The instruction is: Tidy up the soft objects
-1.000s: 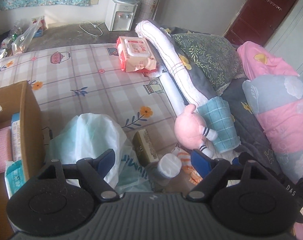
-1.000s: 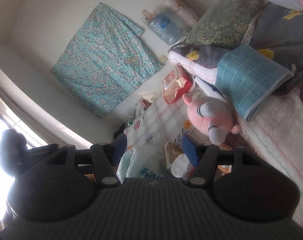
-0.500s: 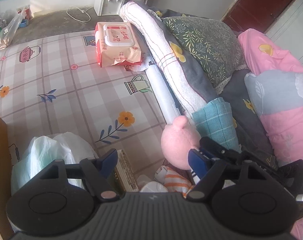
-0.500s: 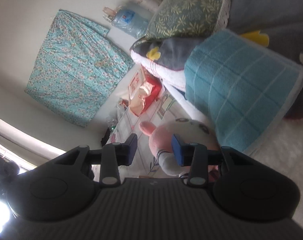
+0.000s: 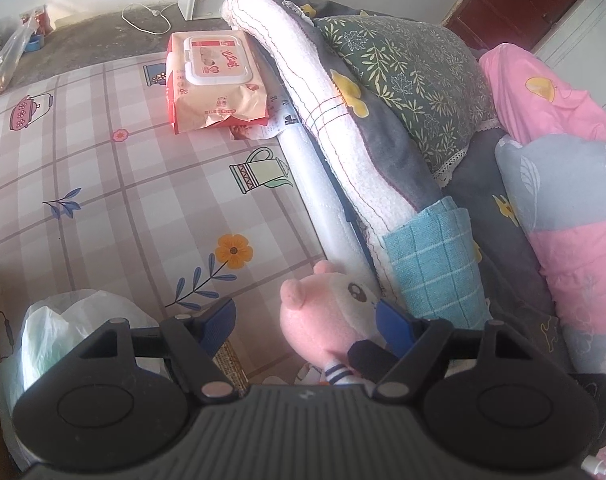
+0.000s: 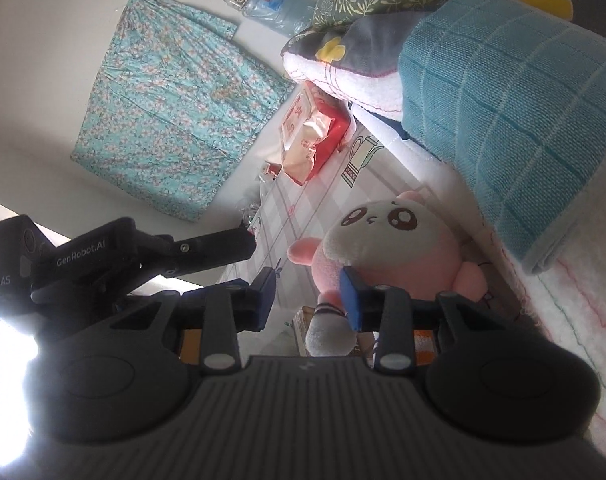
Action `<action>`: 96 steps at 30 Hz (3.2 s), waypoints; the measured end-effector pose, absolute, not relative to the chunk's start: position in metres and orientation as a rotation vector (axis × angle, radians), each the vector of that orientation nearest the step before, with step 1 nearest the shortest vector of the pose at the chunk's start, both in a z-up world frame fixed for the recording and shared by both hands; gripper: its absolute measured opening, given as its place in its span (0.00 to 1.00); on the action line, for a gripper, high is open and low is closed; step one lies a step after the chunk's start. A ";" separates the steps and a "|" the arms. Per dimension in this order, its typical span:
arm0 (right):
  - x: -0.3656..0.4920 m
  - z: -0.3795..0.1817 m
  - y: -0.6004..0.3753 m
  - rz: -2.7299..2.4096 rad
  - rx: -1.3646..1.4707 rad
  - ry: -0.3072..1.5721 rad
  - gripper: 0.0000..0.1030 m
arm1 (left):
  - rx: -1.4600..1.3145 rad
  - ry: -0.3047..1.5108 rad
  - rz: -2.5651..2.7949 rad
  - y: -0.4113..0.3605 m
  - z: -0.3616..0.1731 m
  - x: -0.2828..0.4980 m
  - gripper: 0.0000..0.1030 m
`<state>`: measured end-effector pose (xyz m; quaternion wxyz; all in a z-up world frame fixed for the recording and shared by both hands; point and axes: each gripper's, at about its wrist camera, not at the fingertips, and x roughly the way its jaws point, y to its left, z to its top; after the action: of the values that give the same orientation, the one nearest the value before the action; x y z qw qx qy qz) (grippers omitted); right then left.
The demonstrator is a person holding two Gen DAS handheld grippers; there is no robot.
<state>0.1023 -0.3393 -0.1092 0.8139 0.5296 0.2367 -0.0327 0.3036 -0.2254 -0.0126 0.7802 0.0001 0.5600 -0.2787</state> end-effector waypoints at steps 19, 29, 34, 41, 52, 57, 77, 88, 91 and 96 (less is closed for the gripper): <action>0.105 -0.119 -0.335 -0.047 1.134 0.532 0.30 | 0.065 1.274 -0.570 -0.253 -0.043 0.319 0.77; 0.096 -0.119 -0.336 -0.065 1.134 0.535 0.30 | 0.084 1.293 -0.574 -0.259 -0.051 0.320 0.77; 0.097 -0.123 -0.336 -0.078 1.140 0.549 0.30 | 0.097 1.305 -0.566 -0.260 -0.056 0.321 0.77; 0.092 -0.132 -0.338 -0.099 1.160 0.564 0.31 | 0.096 1.317 -0.575 -0.262 -0.062 0.320 0.77; 0.086 -0.129 -0.341 -0.110 1.147 0.577 0.34 | 0.094 1.315 -0.583 -0.263 -0.063 0.320 0.79; 0.079 -0.118 -0.343 -0.124 1.110 0.564 0.41 | 0.094 1.315 -0.583 -0.263 -0.063 0.320 0.79; 0.046 -0.097 -0.379 -0.254 1.104 0.464 0.50 | 0.095 1.313 -0.585 -0.260 -0.065 0.319 0.81; 0.070 -0.093 -0.400 -0.291 1.117 0.517 0.62 | 0.080 1.336 -0.576 -0.250 -0.066 0.323 0.82; 0.086 -0.094 -0.402 -0.291 1.101 0.571 0.62 | 0.072 1.343 -0.572 -0.249 -0.067 0.325 0.83; 0.110 -0.090 -0.397 -0.262 1.056 0.675 0.66 | 0.057 1.357 -0.569 -0.245 -0.069 0.326 0.84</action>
<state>0.1104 -0.3973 -0.0903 0.8019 0.4928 0.3148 -0.1224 0.3260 -0.2452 -0.0686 0.7411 0.0258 0.6188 -0.2593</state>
